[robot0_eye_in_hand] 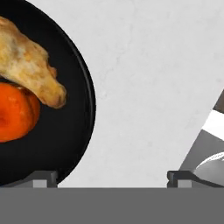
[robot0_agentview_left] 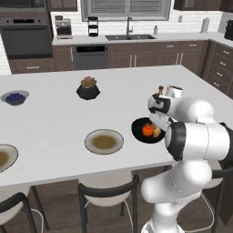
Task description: Pick the chicken drumstick and squash from their plates and place them in the bowl. Then put the bowl in the fridge.
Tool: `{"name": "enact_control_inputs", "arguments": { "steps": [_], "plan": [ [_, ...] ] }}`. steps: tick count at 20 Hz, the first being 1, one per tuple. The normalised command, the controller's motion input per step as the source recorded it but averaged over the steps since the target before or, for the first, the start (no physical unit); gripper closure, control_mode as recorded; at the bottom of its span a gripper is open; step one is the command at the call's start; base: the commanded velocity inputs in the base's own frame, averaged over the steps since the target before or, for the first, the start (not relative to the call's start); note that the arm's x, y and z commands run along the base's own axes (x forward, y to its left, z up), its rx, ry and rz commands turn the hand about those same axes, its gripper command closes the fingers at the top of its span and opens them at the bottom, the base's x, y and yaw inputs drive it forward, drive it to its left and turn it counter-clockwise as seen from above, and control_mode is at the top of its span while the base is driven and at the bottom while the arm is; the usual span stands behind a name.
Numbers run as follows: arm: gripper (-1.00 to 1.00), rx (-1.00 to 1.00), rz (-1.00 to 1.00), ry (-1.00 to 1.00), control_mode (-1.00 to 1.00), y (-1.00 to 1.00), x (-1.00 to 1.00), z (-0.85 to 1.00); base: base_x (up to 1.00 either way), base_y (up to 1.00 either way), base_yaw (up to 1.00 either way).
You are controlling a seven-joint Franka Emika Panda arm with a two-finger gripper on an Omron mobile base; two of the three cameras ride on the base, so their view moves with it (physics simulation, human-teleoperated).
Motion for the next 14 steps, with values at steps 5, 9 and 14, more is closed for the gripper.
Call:
{"name": "enact_control_inputs", "arguments": {
  "steps": [5,9,14],
  "plan": [
    [-1.00,0.04,0.16,-0.22,-1.00,-0.02,0.05,-0.52,0.00,0.00,0.00],
    [-1.00,0.10,0.04,-0.08,-1.00,0.00,0.02,-0.55,0.00,0.00,0.00],
    [-1.00,0.10,0.00,-0.03,-1.00,0.00,0.17,-0.30,0.00,0.00,0.00]
  ]
}}
